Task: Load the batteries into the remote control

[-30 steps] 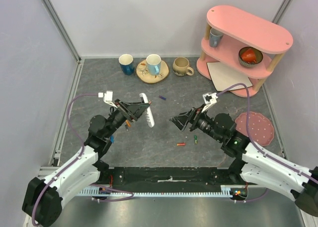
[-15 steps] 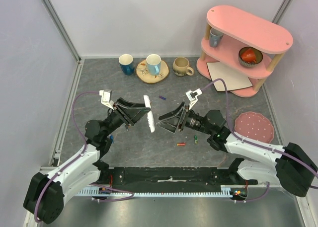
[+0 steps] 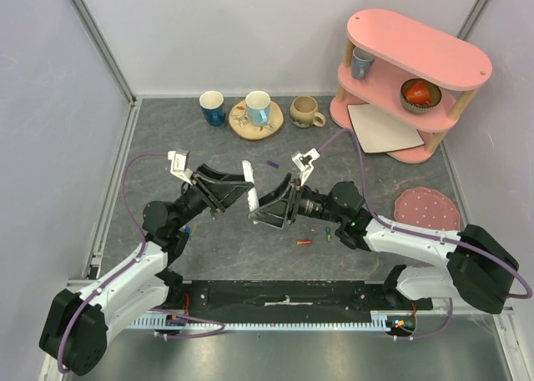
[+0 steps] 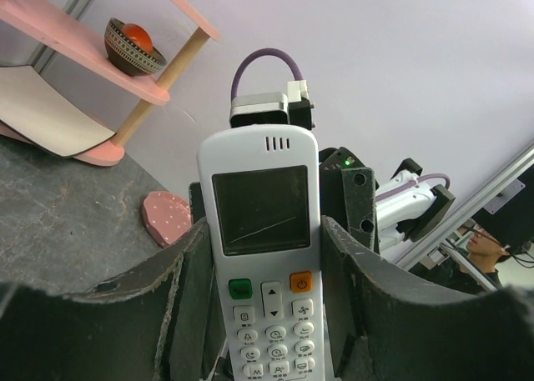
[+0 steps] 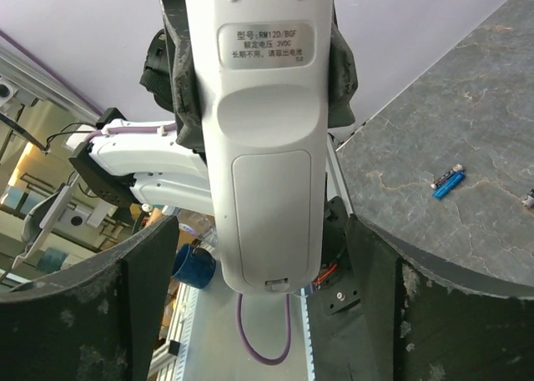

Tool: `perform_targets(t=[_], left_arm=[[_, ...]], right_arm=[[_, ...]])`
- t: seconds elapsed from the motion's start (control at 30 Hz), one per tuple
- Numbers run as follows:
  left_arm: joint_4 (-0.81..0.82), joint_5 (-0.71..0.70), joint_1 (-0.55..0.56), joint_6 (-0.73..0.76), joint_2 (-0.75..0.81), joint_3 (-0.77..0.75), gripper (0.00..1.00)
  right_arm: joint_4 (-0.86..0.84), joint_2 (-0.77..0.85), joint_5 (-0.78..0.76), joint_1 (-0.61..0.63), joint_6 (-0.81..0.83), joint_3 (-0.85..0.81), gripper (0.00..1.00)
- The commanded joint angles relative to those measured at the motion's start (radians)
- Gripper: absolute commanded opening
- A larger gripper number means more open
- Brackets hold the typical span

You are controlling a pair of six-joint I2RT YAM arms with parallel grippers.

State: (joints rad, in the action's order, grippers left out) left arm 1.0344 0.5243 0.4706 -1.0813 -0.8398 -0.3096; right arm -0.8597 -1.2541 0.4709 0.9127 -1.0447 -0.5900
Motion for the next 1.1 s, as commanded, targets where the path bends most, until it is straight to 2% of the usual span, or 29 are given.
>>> perform_targets(t=[0.0,0.17,0.63,0.73,0.77,0.9,0.93,1.0,1.03,1.07], left_arm=[[0.044,-0.003,-0.004,-0.017,0.011,-0.034,0.02],[0.046,-0.007,-0.004,-0.019,0.021,-0.032,0.02],[0.044,-0.01,-0.004,-0.025,0.034,-0.016,0.02],[0.056,-0.004,-0.003,-0.025,0.034,-0.01,0.02],[0.056,-0.007,-0.004,-0.025,0.036,-0.006,0.02],[0.041,-0.001,-0.004,-0.023,0.033,-0.011,0.02],[0.035,0.002,-0.004,-0.023,0.031,-0.013,0.05],[0.021,0.005,-0.004,-0.026,0.031,-0.019,0.28],[0.015,0.005,-0.004,-0.028,0.031,-0.02,0.39],[0.007,0.003,-0.006,-0.029,0.031,-0.025,0.59]], right_arm=[[-0.038,-0.016,0.015,0.005,0.017,-0.036,0.87],[-0.061,-0.028,0.015,0.006,0.008,-0.024,0.8],[-0.11,-0.03,0.034,0.005,-0.009,0.007,0.72],[-0.124,-0.03,0.046,0.006,-0.014,0.013,0.62],[-0.125,-0.031,0.049,0.008,-0.012,0.015,0.55],[-0.136,-0.033,0.064,0.005,-0.015,0.018,0.44],[-0.137,-0.033,0.072,0.006,-0.014,0.018,0.42],[-0.137,-0.03,0.077,0.006,-0.014,0.019,0.38],[-0.136,-0.027,0.08,0.006,-0.009,0.019,0.37],[-0.133,-0.019,0.084,0.006,-0.006,0.019,0.35]])
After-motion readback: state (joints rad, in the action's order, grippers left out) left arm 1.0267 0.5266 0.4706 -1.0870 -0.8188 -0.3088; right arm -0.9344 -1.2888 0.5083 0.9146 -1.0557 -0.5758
